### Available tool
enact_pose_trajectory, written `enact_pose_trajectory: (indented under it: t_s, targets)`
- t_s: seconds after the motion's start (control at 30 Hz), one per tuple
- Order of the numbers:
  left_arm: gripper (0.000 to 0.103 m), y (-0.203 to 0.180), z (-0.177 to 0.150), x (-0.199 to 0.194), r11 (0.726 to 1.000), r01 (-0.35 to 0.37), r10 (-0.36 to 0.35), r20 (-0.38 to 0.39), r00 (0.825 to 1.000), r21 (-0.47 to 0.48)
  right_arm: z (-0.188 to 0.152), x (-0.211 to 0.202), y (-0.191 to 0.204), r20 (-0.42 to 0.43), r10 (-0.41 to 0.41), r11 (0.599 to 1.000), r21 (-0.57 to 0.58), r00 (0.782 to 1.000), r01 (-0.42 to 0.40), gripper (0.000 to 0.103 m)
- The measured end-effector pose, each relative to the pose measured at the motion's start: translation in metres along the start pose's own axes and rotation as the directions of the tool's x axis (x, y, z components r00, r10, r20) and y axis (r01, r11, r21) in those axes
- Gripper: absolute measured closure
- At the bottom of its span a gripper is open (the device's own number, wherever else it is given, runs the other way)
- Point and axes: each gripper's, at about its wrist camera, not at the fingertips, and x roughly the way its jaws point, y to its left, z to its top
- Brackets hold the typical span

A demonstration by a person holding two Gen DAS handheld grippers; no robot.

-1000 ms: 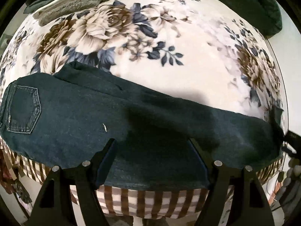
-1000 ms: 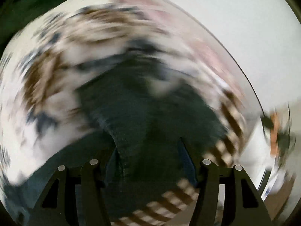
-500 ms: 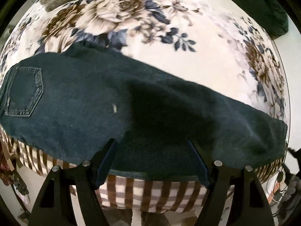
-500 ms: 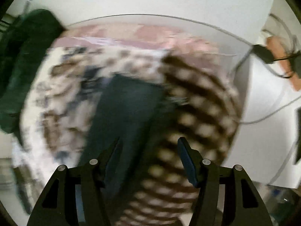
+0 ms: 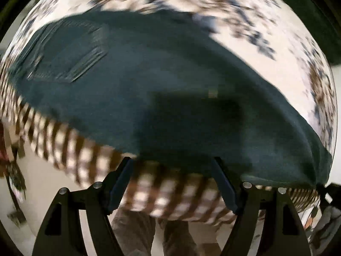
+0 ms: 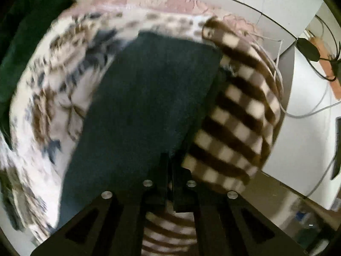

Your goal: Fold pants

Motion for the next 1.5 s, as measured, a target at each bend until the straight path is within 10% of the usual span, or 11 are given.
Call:
enact_pose_trajectory:
  t_s: [0.13, 0.43, 0.5, 0.63, 0.83, 1.07, 1.13, 1.23, 1.5]
  targets:
    - [0.029, 0.053, 0.003, -0.007, 0.993, 0.011, -0.012, -0.004, 1.0, -0.113, -0.035, -0.02, 0.019, -0.052, 0.165, 0.986, -0.008, 0.985, -0.166, 0.075]
    - [0.031, 0.183, 0.042, -0.015, 0.908, 0.129, -0.095, 0.103, 0.99, -0.4, -0.149, 0.032, 0.095, -0.293, 0.342, 0.939, 0.082, 0.893, -0.334, 0.075]
    - [0.053, 0.204, 0.054, -0.012, 0.881, 0.185, -0.13, 0.152, 0.98, -0.435, -0.166, 0.04, 0.106, -0.279, 0.347, 0.938, 0.091, 0.895, -0.335, 0.076]
    - [0.092, 0.224, 0.069, -0.001, 0.854, 0.262, -0.191, 0.196, 0.962, -0.449, -0.185, 0.037, 0.127, -0.194, 0.245, 0.968, -0.009, 0.95, -0.251, 0.1]
    - [0.098, 0.222, 0.051, -0.037, 0.878, 0.293, -0.201, 0.263, 0.944, -0.38, -0.195, 0.004, 0.129, -0.138, 0.159, 0.979, -0.105, 0.978, -0.174, 0.101]
    - [0.086, 0.248, 0.051, -0.001, 0.849, 0.293, -0.268, 0.121, 0.956, -0.44, -0.191, 0.018, 0.146, -0.253, -0.026, 0.964, -0.261, 0.967, -0.042, 0.08]
    - [0.074, 0.247, 0.046, -0.02, 0.881, 0.254, -0.225, 0.119, 0.967, -0.398, -0.195, -0.002, 0.169, -0.25, -0.022, 0.938, -0.339, 0.968, -0.066, 0.057]
    - [0.03, 0.235, 0.045, -0.047, 0.923, 0.2, -0.159, 0.148, 0.976, -0.328, -0.215, -0.032, 0.237, -0.271, 0.019, 0.834, -0.527, 0.962, -0.165, 0.056]
    - [0.027, 0.22, 0.09, -0.028, 0.962, 0.12, -0.074, 0.188, 0.979, -0.246, -0.299, 0.042, 0.453, -0.471, -0.053, 0.505, -0.774, 0.881, -0.383, 0.056]
